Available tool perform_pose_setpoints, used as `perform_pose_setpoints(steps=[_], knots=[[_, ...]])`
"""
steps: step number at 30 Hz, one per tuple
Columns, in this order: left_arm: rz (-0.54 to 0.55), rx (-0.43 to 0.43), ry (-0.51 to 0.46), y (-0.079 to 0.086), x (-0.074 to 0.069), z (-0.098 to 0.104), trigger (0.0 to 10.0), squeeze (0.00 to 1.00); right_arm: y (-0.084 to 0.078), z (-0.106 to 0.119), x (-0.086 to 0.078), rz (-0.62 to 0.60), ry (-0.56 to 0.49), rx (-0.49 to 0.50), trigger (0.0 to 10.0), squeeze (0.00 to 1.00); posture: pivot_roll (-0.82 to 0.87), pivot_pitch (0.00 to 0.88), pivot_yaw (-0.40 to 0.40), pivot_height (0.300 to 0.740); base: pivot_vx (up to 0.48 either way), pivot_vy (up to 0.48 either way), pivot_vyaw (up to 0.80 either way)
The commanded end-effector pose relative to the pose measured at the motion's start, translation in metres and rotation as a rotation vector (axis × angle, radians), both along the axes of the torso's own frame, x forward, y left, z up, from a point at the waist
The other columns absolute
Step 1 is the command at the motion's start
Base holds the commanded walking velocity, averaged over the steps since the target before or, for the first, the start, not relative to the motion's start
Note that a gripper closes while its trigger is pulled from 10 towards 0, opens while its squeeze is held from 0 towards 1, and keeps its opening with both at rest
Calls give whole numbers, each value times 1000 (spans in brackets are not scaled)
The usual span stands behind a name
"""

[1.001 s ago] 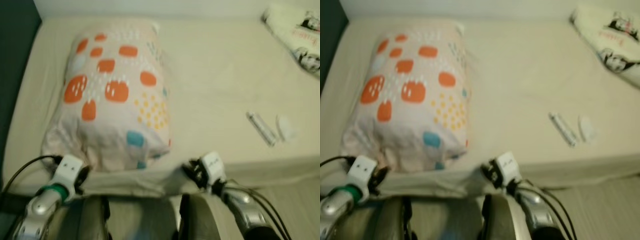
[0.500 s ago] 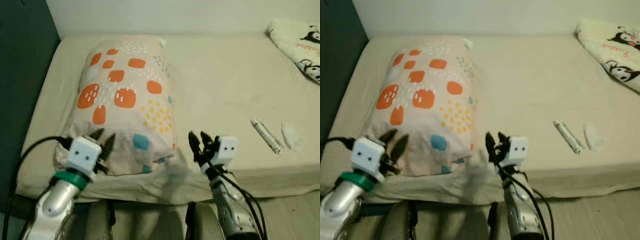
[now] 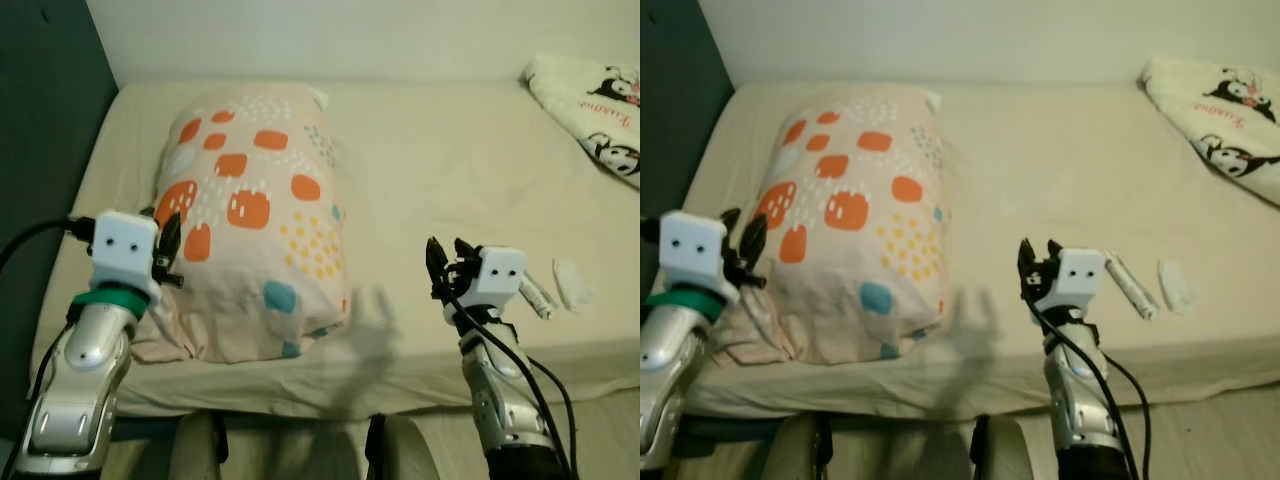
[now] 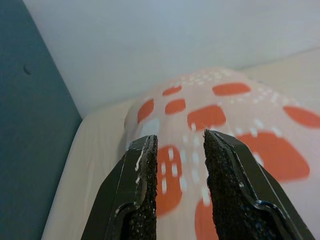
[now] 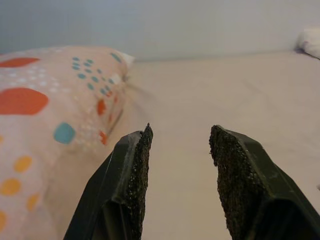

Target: Clean up the room

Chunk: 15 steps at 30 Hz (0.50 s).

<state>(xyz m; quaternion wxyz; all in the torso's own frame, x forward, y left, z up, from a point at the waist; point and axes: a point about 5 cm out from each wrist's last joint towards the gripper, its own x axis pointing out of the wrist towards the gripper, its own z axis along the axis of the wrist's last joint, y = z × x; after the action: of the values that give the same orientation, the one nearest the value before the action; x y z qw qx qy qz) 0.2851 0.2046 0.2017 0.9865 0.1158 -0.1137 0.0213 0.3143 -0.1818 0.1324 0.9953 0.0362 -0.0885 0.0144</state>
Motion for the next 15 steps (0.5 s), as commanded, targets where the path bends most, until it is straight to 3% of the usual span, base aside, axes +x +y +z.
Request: perform_pose_setpoints(steps=[1,15], knots=[[8,3,29,2,1,-4,10000,0,1,0,0,-6,3,5,10000,0,104,0,-20,635,0,0,0],[25,-6,82,-1,4,-12,10000,0,3,-8,-1,-16,40,4,10000,0,105,0,-11,704,0,0,0]])
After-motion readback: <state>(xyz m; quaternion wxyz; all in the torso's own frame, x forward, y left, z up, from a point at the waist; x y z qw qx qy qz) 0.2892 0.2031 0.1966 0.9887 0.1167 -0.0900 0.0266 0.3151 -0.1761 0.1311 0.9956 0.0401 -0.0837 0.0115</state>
